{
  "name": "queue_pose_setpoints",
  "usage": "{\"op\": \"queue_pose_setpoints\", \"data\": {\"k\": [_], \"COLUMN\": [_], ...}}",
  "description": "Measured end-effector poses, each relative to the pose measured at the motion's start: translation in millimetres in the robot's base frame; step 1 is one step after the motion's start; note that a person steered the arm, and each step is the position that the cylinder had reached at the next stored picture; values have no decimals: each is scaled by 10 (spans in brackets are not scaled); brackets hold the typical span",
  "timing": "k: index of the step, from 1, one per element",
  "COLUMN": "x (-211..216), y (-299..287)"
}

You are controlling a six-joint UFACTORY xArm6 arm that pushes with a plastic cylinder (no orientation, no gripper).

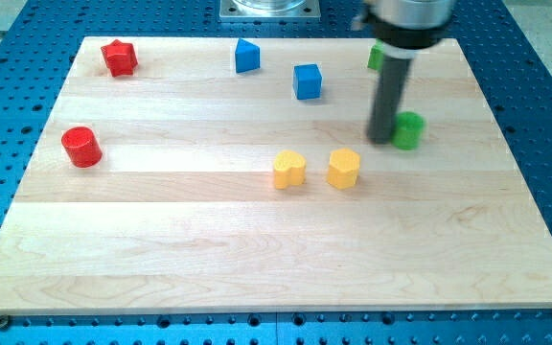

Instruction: Move the yellow heart and hexagon parallel to each other

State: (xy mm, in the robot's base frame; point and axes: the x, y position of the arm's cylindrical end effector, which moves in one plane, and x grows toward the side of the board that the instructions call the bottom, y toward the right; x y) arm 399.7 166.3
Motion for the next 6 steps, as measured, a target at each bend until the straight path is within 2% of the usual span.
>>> {"op": "queue_pose_setpoints", "data": {"k": [3,4,5,6], "x": [-26,32,341,463], "y": [-21,-229,-573,-871]}}
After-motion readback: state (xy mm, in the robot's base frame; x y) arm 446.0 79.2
